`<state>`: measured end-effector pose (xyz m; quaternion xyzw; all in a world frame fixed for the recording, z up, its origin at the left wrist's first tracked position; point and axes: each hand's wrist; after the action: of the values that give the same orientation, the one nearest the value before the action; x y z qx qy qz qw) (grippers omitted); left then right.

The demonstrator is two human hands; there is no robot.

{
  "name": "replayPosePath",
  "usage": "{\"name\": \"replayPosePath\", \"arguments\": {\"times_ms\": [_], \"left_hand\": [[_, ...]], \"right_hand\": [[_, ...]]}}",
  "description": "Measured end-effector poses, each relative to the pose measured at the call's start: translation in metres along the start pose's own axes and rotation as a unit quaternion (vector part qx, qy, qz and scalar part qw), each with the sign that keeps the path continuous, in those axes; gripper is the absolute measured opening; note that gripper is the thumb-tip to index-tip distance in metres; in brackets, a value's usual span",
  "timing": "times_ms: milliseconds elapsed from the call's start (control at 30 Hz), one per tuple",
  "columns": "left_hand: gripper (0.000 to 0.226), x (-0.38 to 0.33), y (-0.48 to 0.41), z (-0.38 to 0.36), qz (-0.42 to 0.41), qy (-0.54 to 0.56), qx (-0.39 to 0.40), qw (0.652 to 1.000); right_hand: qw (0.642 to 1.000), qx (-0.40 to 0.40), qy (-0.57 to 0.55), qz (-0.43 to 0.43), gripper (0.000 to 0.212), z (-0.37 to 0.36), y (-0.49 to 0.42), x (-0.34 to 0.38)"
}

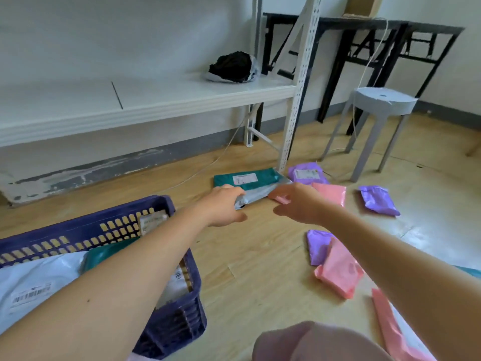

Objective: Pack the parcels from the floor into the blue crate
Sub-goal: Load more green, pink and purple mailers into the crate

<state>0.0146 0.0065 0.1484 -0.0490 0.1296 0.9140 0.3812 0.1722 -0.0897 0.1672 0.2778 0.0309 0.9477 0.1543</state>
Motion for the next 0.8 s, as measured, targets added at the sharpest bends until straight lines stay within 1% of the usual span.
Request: {"name": "replayPosePath", "arguments": {"times_ms": [67,200,300,400,567,667,800], "left_hand": [[0.066,-0.027,-0.011,-0.006,-0.027,-0.003,-0.009,1.0],[0.063,-0.082,-0.035,-0.024,-0.084,-0.019,-0.025,0.996],[0.06,-0.112,-0.05,-0.041,-0.111,-0.032,-0.035,0.993],[0.057,-0.136,-0.063,-0.058,-0.134,-0.045,-0.062,0.988],[0.054,-0.155,-0.082,-0.085,-0.156,-0.053,-0.099,0.981],[0.054,-0.155,-0.093,-0.101,-0.16,-0.059,-0.093,0.981],[0.053,-0.154,-0.109,-0.124,-0.165,-0.061,-0.066,0.982]], "right_hand": [[0.999,-0.02,0.003,-0.028,0.042,0.015,0.014,-0.028],[0.994,-0.063,-0.035,-0.087,0.036,0.038,0.041,-0.092],[0.986,-0.092,-0.049,-0.13,0.034,0.045,0.058,-0.132],[0.976,-0.114,-0.098,-0.156,0.033,0.043,0.071,-0.163],[0.965,-0.146,-0.109,-0.191,0.032,0.026,0.073,-0.208],[0.955,-0.164,-0.124,-0.213,0.034,0.01,0.066,-0.227],[0.94,-0.179,-0.141,-0.253,0.03,-0.016,0.058,-0.255]]}}
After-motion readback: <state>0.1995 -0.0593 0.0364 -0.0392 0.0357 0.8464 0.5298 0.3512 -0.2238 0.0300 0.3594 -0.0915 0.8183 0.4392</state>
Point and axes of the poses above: each hand's wrist, its own y-axis away from the middle knuckle, its own z-axis out of the back of the hand, x = y × z, and after that the axes turned 10 degrees about -y, right-handed
